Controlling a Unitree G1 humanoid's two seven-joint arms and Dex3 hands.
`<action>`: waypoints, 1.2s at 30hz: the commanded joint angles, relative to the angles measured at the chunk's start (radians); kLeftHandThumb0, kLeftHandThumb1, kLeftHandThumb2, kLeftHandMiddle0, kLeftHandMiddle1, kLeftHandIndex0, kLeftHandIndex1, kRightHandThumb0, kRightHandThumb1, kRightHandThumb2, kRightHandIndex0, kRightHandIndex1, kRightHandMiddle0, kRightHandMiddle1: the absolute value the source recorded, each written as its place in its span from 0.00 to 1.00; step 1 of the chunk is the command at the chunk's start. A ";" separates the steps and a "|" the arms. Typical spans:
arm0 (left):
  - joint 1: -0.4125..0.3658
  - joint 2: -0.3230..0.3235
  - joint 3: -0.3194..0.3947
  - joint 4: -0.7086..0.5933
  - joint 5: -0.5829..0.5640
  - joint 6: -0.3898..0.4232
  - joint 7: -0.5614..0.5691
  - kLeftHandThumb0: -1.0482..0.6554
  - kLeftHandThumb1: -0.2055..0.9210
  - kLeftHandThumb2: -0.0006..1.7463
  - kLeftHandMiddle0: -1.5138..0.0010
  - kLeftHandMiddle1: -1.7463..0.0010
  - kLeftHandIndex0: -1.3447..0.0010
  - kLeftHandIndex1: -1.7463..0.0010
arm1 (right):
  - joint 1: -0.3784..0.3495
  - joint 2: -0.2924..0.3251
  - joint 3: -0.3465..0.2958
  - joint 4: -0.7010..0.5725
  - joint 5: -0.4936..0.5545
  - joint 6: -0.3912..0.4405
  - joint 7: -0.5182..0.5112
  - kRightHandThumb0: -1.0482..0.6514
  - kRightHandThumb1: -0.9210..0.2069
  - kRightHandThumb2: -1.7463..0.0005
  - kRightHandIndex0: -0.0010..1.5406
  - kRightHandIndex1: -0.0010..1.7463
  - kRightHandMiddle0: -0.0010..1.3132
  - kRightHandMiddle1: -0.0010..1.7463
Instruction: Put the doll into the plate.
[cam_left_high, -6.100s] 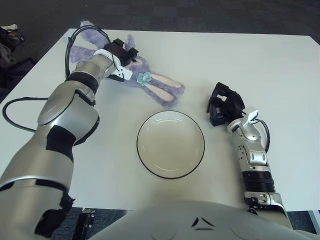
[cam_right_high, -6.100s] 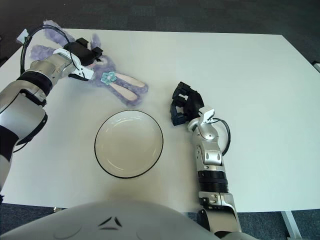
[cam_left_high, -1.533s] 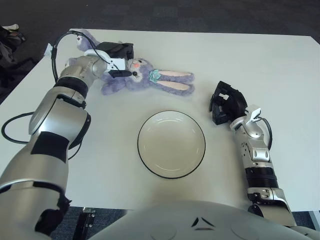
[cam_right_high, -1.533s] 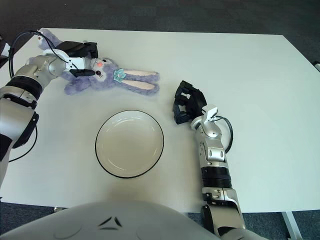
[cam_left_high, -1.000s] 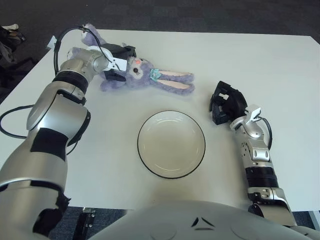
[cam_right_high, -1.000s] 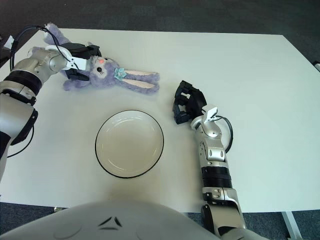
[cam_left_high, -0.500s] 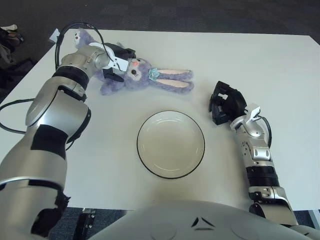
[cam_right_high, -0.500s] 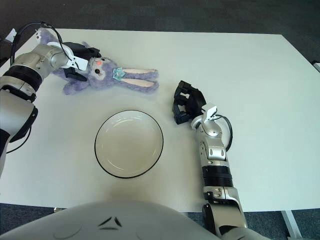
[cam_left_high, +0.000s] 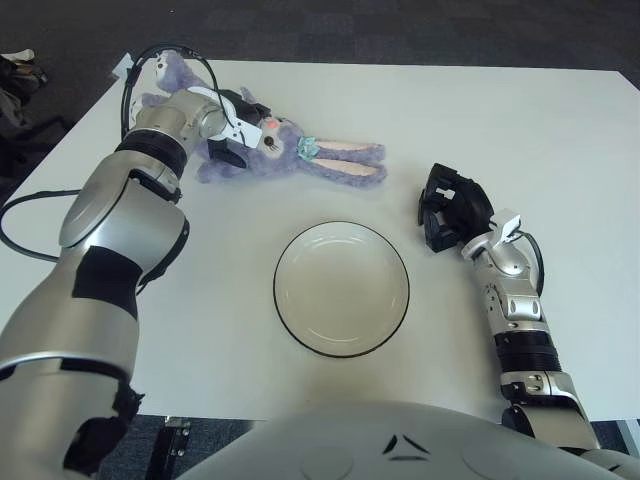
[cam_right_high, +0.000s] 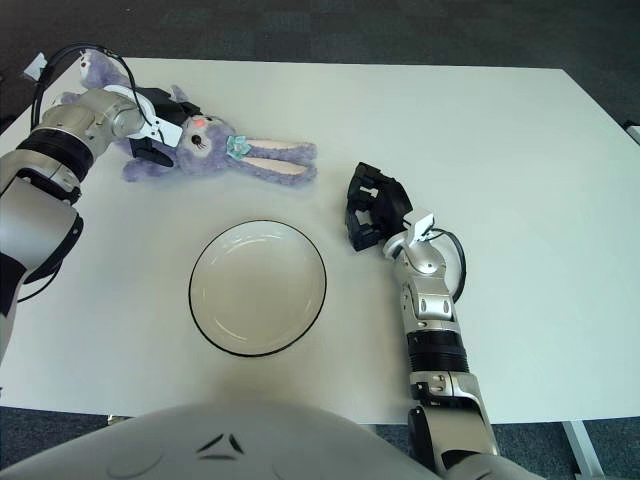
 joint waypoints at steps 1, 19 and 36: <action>0.024 -0.019 -0.040 0.015 0.047 0.021 0.035 0.30 0.48 0.55 0.95 0.54 1.00 0.86 | 0.050 -0.010 0.017 0.058 -0.025 0.027 0.006 0.61 0.87 0.00 0.56 1.00 0.54 1.00; 0.057 -0.051 -0.151 0.036 0.148 0.052 0.122 0.15 0.71 0.41 1.00 0.68 1.00 1.00 | 0.056 -0.033 0.039 0.048 -0.022 0.025 0.011 0.61 0.88 0.00 0.56 1.00 0.56 0.98; 0.138 -0.057 -0.187 0.037 0.164 0.113 0.258 0.00 0.96 0.18 0.79 0.00 1.00 0.73 | 0.060 -0.042 0.035 0.038 -0.018 0.027 0.017 0.61 0.88 0.00 0.56 1.00 0.55 0.99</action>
